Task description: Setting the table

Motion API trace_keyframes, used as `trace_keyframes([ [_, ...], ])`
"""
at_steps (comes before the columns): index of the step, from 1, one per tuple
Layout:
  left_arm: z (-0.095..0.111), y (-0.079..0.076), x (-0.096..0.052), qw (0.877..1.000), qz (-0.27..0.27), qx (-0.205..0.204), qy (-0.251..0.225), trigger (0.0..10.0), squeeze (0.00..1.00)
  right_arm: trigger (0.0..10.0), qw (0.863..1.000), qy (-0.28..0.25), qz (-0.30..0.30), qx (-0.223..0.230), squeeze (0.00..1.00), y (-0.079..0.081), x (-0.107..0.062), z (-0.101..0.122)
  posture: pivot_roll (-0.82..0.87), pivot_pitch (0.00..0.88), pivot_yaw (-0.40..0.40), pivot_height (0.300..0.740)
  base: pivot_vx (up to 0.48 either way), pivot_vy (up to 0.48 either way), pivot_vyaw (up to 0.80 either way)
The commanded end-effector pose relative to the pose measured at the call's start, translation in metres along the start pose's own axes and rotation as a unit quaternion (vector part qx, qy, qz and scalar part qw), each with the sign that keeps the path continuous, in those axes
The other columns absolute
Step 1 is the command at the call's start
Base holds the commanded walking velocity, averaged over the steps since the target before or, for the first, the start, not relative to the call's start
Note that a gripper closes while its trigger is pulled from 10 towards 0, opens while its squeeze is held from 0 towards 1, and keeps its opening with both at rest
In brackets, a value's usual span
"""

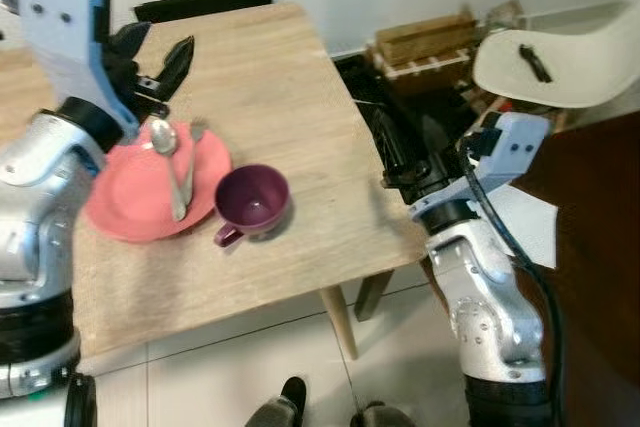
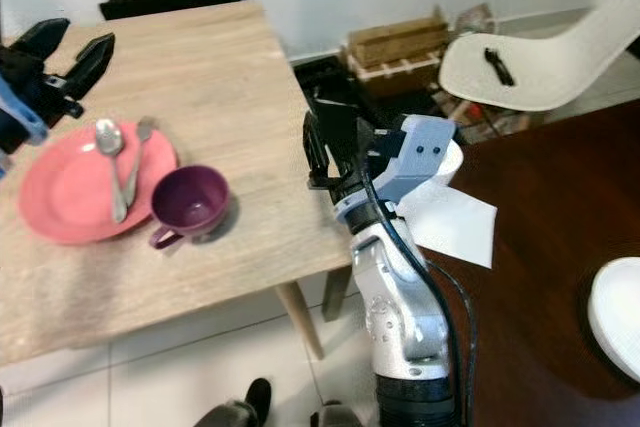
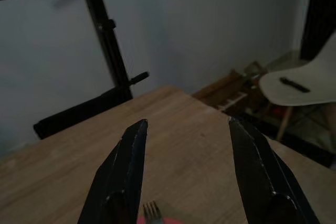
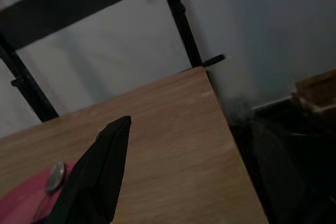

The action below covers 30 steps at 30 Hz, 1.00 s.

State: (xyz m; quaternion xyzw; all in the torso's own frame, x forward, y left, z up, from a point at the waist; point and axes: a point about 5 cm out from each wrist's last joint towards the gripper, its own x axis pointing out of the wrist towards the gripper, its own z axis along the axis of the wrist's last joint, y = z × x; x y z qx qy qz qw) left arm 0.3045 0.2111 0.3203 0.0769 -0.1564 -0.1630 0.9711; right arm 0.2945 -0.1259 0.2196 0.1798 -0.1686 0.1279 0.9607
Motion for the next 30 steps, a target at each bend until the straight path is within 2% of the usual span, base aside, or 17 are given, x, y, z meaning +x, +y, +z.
trace_keyframes([
  [1,-0.008,0.012,-0.01,0.999,-0.025,-0.01,0.041,10.0,0.0,10.0,1.0,0.016,0.01,0.014,0.0,0.006,-0.001,-0.005,-0.05,0.093,0.073,0.74,0.0,0.0,0.0],
  [3,-0.022,0.014,-0.021,0.993,-0.071,-0.004,0.091,10.0,0.0,10.0,0.999,0.032,0.028,0.019,0.0,0.008,-0.002,-0.007,-0.05,0.098,0.071,0.74,0.0,0.0,0.0],
  [7,-0.04,0.011,-0.033,0.986,-0.096,-0.003,0.136,10.0,0.0,10.0,0.996,0.056,0.062,0.016,0.0,0.011,-0.004,-0.008,-0.06,0.103,0.07,0.74,0.0,0.0,0.0],
  [10,-0.056,-0.013,-0.056,0.973,-0.16,-0.029,0.162,10.0,0.0,10.0,0.992,0.085,0.087,-0.018,0.0,0.011,-0.011,-0.013,-0.06,0.111,0.066,0.74,0.0,0.0,0.0],
  [11,-0.056,-0.013,-0.056,0.973,-0.16,-0.029,0.162,10.0,0.0,10.0,0.992,0.085,0.087,-0.018,0.0,0.011,-0.011,-0.013,-0.06,0.111,0.066,0.74,0.0,0.0,0.0],
  [13,-0.051,-0.019,-0.065,0.97,-0.178,-0.054,0.153,10.0,0.0,10.0,0.992,0.093,0.087,-0.023,0.0,0.008,-0.014,-0.014,-0.05,0.116,0.057,0.74,0.0,0.0,0.0],
  [15,-0.045,-0.026,-0.08,0.958,-0.226,-0.084,0.154,10.0,0.0,10.0,0.984,0.121,0.123,-0.039,0.0,0.005,-0.019,-0.015,-0.04,0.123,0.044,0.74,0.0,0.0,0.0],
  [17,-0.046,-0.028,-0.087,0.953,-0.239,-0.08,0.165,10.0,0.0,10.0,0.976,0.144,0.157,-0.045,0.0,0.005,-0.024,-0.014,-0.04,0.125,0.039,0.74,0.0,0.0,0.0],
  [18,-0.046,-0.028,-0.087,0.953,-0.239,-0.08,0.165,10.0,0.0,10.0,0.976,0.144,0.157,-0.045,0.0,0.005,-0.024,-0.014,-0.04,0.125,0.039,0.74,0.0,0.0,0.0],
  [19,-0.052,-0.025,-0.082,0.962,-0.209,-0.064,0.166,10.0,0.0,10.0,0.966,0.167,0.188,-0.06,0.0,0.004,-0.028,-0.015,-0.04,0.126,0.037,0.74,0.0,0.0,0.0],
  [20,-0.054,-0.023,-0.077,0.966,-0.191,-0.063,0.164,10.0,0.0,10.0,0.962,0.174,0.2,-0.065,0.0,0.004,-0.029,-0.015,-0.05,0.126,0.036,0.74,0.0,0.0,0.0],
  [22,-0.056,-0.022,-0.074,0.967,-0.181,-0.068,0.166,10.0,0.0,10.0,0.96,0.177,0.205,-0.067,0.0,0.004,-0.028,-0.016,-0.05,0.126,0.036,0.74,0.0,0.0,0.0],
  [23,-0.058,-0.022,-0.073,0.965,-0.186,-0.069,0.17,10.0,0.0,10.0,0.958,0.181,0.212,-0.067,0.0,0.006,-0.027,-0.016,-0.05,0.126,0.036,0.74,0.0,0.0,0.0],
  [24,-0.063,-0.028,-0.08,0.956,-0.213,-0.053,0.194,10.0,0.0,10.0,0.952,0.183,0.232,-0.077,0.0,0.015,-0.021,-0.018,-0.05,0.124,0.036,0.74,0.0,0.0,0.0],
  [26,-0.069,-0.028,-0.086,0.956,-0.205,-0.047,0.204,10.0,0.0,10.0,0.95,0.18,0.241,-0.082,0.0,0.02,-0.017,-0.019,-0.05,0.124,0.036,0.74,0.0,0.0,0.0],
  [28,-0.075,-0.02,-0.084,0.965,-0.157,-0.03,0.207,10.0,0.0,10.0,0.95,0.179,0.241,-0.08,0.0,0.021,-0.015,-0.02,-0.04,0.125,0.035,0.74,0.0,0.0,0.0],
  [30,-0.083,-0.006,-0.078,0.976,-0.078,-0.008,0.203,10.0,0.0,10.0,0.951,0.177,0.241,-0.08,0.0,0.021,-0.014,-0.021,-0.03,0.125,0.035,0.74,0.0,0.0,0.0],
])
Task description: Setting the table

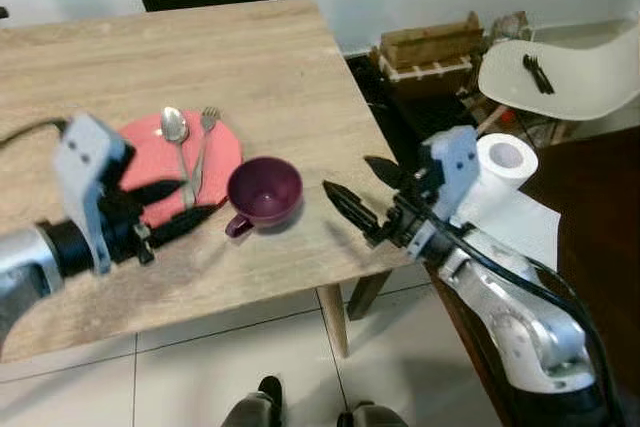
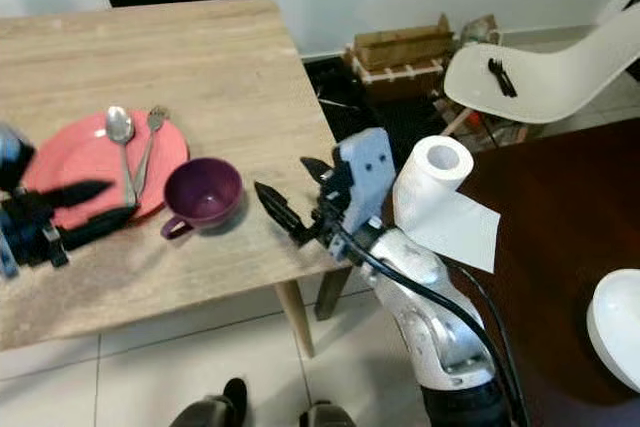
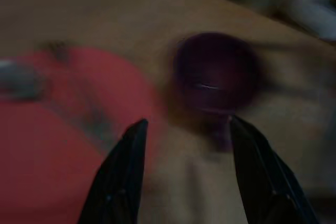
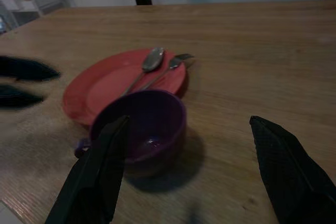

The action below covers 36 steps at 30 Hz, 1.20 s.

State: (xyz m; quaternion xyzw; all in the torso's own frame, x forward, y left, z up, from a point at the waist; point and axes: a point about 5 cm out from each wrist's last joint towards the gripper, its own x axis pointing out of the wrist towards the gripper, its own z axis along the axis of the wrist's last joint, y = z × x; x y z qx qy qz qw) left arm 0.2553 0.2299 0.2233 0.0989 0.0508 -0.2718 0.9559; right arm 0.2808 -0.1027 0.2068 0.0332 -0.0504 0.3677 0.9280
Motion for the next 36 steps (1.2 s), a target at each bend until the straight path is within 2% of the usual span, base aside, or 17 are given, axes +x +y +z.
trace_keyframes([
  [1,-0.008,0.017,0.0,0.996,0.087,0.005,0.007,10.0,0.0,10.0,1.0,0.007,0.004,0.002,0.0,0.001,0.001,-0.005,-0.04,0.126,0.039,0.74,0.0,0.0,0.0],
  [2,-0.009,0.024,0.0,0.994,0.113,-0.004,0.002,10.0,0.0,10.0,1.0,0.007,0.003,0.004,0.0,0.002,0.001,-0.005,-0.04,0.127,0.04,0.74,0.0,0.0,0.0],
  [4,-0.009,0.028,-0.003,0.992,0.124,-0.007,0.0,10.0,0.0,10.0,1.0,0.006,0.001,0.008,0.0,0.002,0.0,-0.005,-0.05,0.128,0.04,0.74,0.0,0.0,0.0],
  [8,-0.01,0.025,-0.011,0.996,0.089,0.001,0.013,10.0,0.0,10.0,1.0,0.01,-0.004,0.011,0.0,0.001,-0.004,-0.007,-0.04,0.133,0.039,0.74,0.0,0.0,0.0],
  [10,-0.016,0.017,-0.014,0.998,0.053,0.006,0.037,10.0,0.0,10.0,1.0,0.012,-0.005,0.011,0.0,0.0,-0.005,-0.008,-0.04,0.133,0.039,0.74,0.0,0.0,0.0],
  [12,-0.032,-0.002,-0.014,0.997,-0.003,0.016,0.074,10.0,0.0,10.0,1.0,0.011,-0.013,0.007,0.0,-0.003,-0.003,-0.007,-0.04,0.133,0.039,0.74,0.0,0.0,0.0],
  [14,-0.036,-0.007,-0.013,0.996,-0.017,0.012,0.086,10.0,0.0,10.0,1.0,0.006,-0.02,0.004,0.0,-0.006,-0.002,-0.005,-0.05,0.136,0.043,0.74,0.0,0.0,0.0],
  [15,-0.043,-0.013,-0.01,0.995,-0.026,0.007,0.096,10.0,0.0,10.0,0.999,-0.008,-0.033,0.001,0.0,-0.01,0.0,0.001,-0.05,0.138,0.042,0.74,0.0,0.0,0.0],
  [18,-0.049,-0.015,-0.003,0.996,-0.017,0.009,0.089,10.0,0.0,10.0,0.998,-0.035,-0.049,0.005,0.0,-0.016,0.002,0.012,-0.06,0.139,0.04,0.74,0.0,0.0,0.0],
  [20,-0.051,-0.014,0.001,0.997,-0.009,0.008,0.083,10.0,0.0,10.0,0.998,-0.045,-0.05,0.007,0.0,-0.017,0.002,0.016,-0.06,0.139,0.038,0.74,0.0,0.0,0.0],
  [21,-0.049,-0.013,0.009,0.997,0.0,0.003,0.072,10.0,0.0,10.0,0.997,-0.057,-0.046,0.011,0.0,-0.016,0.002,0.02,-0.06,0.139,0.037,0.74,0.0,0.0,0.0],
  [27,-0.044,-0.011,0.022,0.999,0.005,0.002,0.051,10.0,0.0,10.0,0.997,-0.06,-0.04,0.014,0.0,-0.014,0.001,0.021,-0.06,0.136,0.038,0.74,0.0,0.0,0.0],
  [31,-0.043,-0.017,0.029,0.999,-0.012,-0.006,0.043,10.0,0.0,10.0,0.998,-0.057,-0.036,0.016,0.0,-0.012,0.001,0.019,-0.07,0.134,0.039,0.74,0.0,0.0,0.0],
  [33,-0.045,-0.028,0.037,0.998,-0.042,-0.007,0.043,10.0,0.0,10.0,0.997,-0.056,-0.04,0.017,0.0,-0.012,0.0,0.018,-0.07,0.129,0.045,0.74,0.0,0.0,0.0],
  [36,-0.046,-0.034,0.039,0.997,-0.06,-0.007,0.043,10.0,0.0,10.0,0.997,-0.057,-0.043,0.017,0.0,-0.013,-0.001,0.018,-0.07,0.129,0.045,0.74,0.0,0.0,0.0],
])
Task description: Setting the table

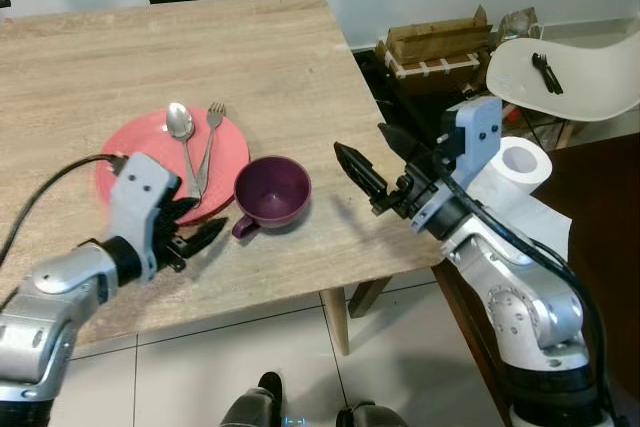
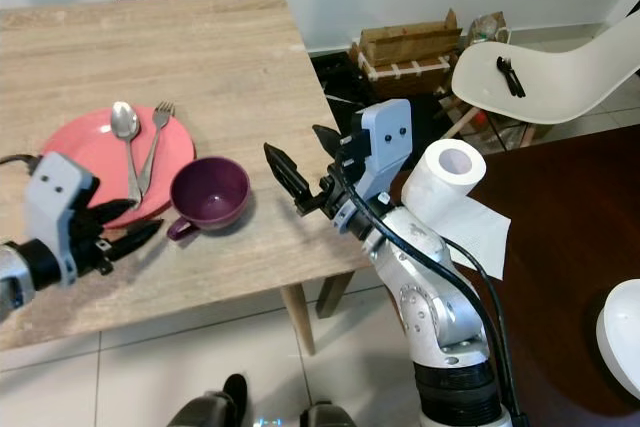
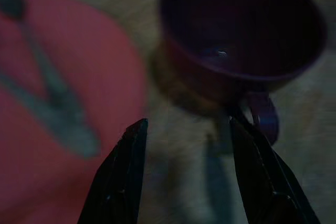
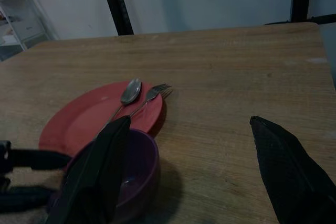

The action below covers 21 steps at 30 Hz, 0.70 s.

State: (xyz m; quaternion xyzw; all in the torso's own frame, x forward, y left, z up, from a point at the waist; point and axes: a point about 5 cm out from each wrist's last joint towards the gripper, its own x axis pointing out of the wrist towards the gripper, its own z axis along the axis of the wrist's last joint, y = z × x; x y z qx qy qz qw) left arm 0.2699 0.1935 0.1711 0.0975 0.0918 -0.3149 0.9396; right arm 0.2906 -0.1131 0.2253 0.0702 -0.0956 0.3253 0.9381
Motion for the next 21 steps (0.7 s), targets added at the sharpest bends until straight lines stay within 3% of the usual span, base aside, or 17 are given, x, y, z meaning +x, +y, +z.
trace_keyframes([
  [1,-0.003,-0.005,0.004,1.0,-0.019,0.002,0.006,10.0,0.0,10.0,1.0,-0.001,-0.002,0.001,0.0,0.0,-0.004,0.001,-0.08,0.124,0.047,0.74,0.0,0.0,0.0],
  [10,0.013,-0.027,0.039,0.997,-0.067,-0.012,-0.039,10.0,0.0,10.0,1.0,-0.001,-0.003,0.001,0.0,-0.002,-0.004,0.0,-0.09,0.106,0.051,0.74,0.0,0.0,0.0],
  [21,0.015,-0.044,0.07,0.994,-0.103,-0.019,-0.042,10.0,0.0,10.0,1.0,0.0,-0.009,0.001,0.0,-0.002,-0.005,-0.002,-0.1,0.096,0.059,0.74,0.0,0.0,0.0],
])
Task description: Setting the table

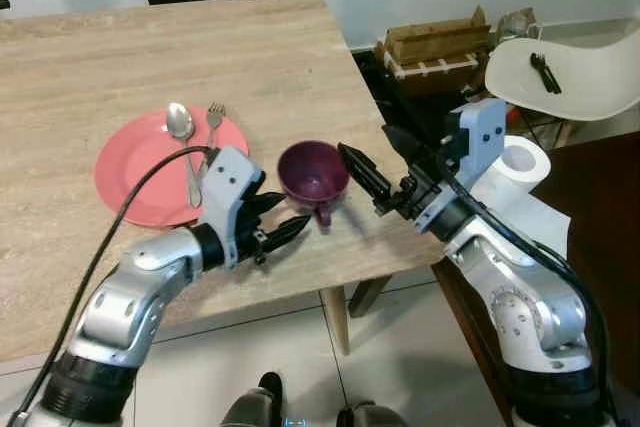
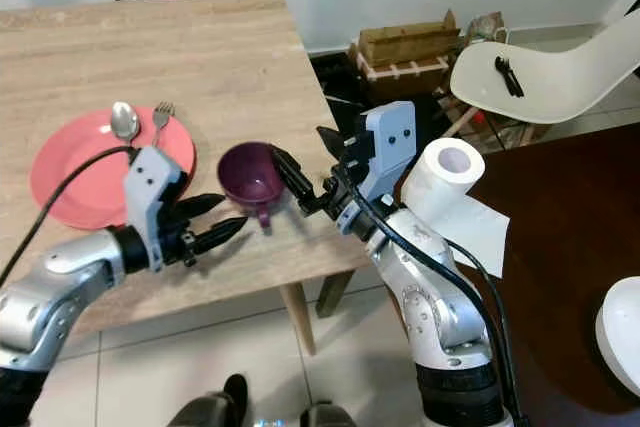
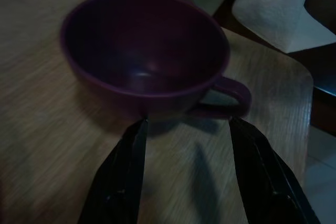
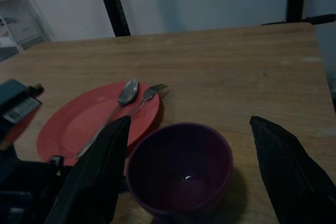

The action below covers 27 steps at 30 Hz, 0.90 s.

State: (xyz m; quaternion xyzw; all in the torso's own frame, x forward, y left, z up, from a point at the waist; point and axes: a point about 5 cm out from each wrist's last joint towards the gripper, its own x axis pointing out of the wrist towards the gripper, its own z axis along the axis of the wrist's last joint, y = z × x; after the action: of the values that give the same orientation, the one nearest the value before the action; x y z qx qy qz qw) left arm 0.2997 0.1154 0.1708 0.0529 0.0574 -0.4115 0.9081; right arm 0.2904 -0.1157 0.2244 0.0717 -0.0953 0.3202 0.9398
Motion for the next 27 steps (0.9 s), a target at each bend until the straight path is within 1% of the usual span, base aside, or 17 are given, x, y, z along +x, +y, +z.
trace_keyframes([
  [1,-0.007,-0.001,0.001,1.0,-0.001,-0.001,0.011,10.0,0.0,10.0,1.0,0.001,-0.003,0.0,0.0,0.0,-0.003,-0.002,-0.1,0.096,0.059,0.74,0.0,0.0,0.0],
  [4,-0.006,0.0,0.002,1.0,-0.004,-0.003,0.01,10.0,0.0,10.0,1.0,0.002,-0.004,-0.001,0.0,0.0,-0.004,-0.002,-0.1,0.096,0.059,0.74,0.0,0.0,0.0],
  [7,-0.001,0.006,-0.008,1.0,-0.005,-0.014,0.005,10.0,0.0,10.0,1.0,0.008,-0.01,-0.006,0.0,-0.002,-0.008,-0.004,-0.09,0.104,0.065,0.74,0.0,0.0,0.0],
  [8,-0.001,0.006,-0.008,1.0,-0.005,-0.014,0.005,10.0,0.0,10.0,1.0,0.008,-0.01,-0.006,0.0,-0.002,-0.008,-0.004,-0.09,0.104,0.065,0.74,0.0,0.0,0.0],
  [12,0.012,0.015,-0.036,1.0,-0.016,-0.002,-0.005,10.0,0.0,10.0,0.999,0.031,-0.026,-0.018,0.0,-0.006,-0.023,-0.009,-0.09,0.114,0.065,0.74,0.0,0.0,0.0],
  [15,0.031,0.02,-0.064,0.999,-0.026,0.021,-0.012,10.0,0.0,10.0,0.998,0.062,-0.024,-0.023,0.0,-0.001,-0.042,-0.017,-0.09,0.125,0.07,0.74,0.0,0.0,0.0],
  [16,0.035,0.021,-0.07,0.999,-0.028,0.028,-0.012,10.0,0.0,10.0,0.997,0.069,-0.022,-0.023,0.0,0.001,-0.045,-0.019,-0.09,0.128,0.071,0.74,0.0,0.0,0.0],
  [17,0.035,0.021,-0.07,0.999,-0.028,0.028,-0.012,10.0,0.0,10.0,0.997,0.069,-0.022,-0.023,0.0,0.001,-0.045,-0.019,-0.09,0.128,0.071,0.74,0.0,0.0,0.0],
  [18,0.045,0.029,-0.093,0.998,-0.006,0.062,-0.002,10.0,0.0,10.0,0.995,0.089,-0.031,-0.019,0.0,0.004,-0.054,-0.029,-0.09,0.135,0.075,0.74,0.0,0.0,0.0],
  [19,0.045,0.029,-0.093,0.998,-0.006,0.062,-0.002,10.0,0.0,10.0,0.995,0.089,-0.031,-0.019,0.0,0.004,-0.054,-0.029,-0.09,0.135,0.075,0.74,0.0,0.0,0.0],
  [20,0.05,0.035,-0.103,0.996,0.014,0.086,0.006,10.0,0.0,10.0,0.994,0.1,-0.04,-0.019,0.0,0.005,-0.057,-0.036,-0.09,0.135,0.075,0.74,0.0,0.0,0.0],
  [21,0.058,0.047,-0.11,0.992,0.056,0.109,0.002,10.0,0.0,10.0,0.993,0.104,-0.05,-0.015,0.0,0.005,-0.058,-0.041,-0.08,0.138,0.072,0.74,0.0,0.0,0.0],
  [22,0.058,0.047,-0.11,0.992,0.056,0.109,0.002,10.0,0.0,10.0,0.993,0.104,-0.05,-0.015,0.0,0.005,-0.058,-0.041,-0.08,0.138,0.072,0.74,0.0,0.0,0.0],
  [23,0.064,0.054,-0.113,0.989,0.085,0.12,-0.003,10.0,0.0,10.0,0.993,0.105,-0.057,-0.013,0.0,0.005,-0.059,-0.044,-0.08,0.138,0.072,0.74,0.0,0.0,0.0],
  [24,0.064,0.054,-0.113,0.989,0.085,0.12,-0.003,10.0,0.0,10.0,0.993,0.105,-0.057,-0.013,0.0,0.005,-0.059,-0.044,-0.08,0.138,0.072,0.74,0.0,0.0,0.0],
  [25,0.079,0.066,-0.113,0.982,0.136,0.127,-0.033,10.0,0.0,10.0,0.993,0.102,-0.063,-0.009,1.0,0.006,-0.055,-0.047,-0.07,0.137,0.07,0.74,0.0,0.0,0.0],
  [27,0.102,0.079,-0.1,0.967,0.199,0.138,-0.083,10.0,0.0,10.0,0.993,0.096,-0.066,-0.004,1.0,0.009,-0.045,-0.051,-0.07,0.133,0.063,0.74,0.0,0.0,0.0],
])
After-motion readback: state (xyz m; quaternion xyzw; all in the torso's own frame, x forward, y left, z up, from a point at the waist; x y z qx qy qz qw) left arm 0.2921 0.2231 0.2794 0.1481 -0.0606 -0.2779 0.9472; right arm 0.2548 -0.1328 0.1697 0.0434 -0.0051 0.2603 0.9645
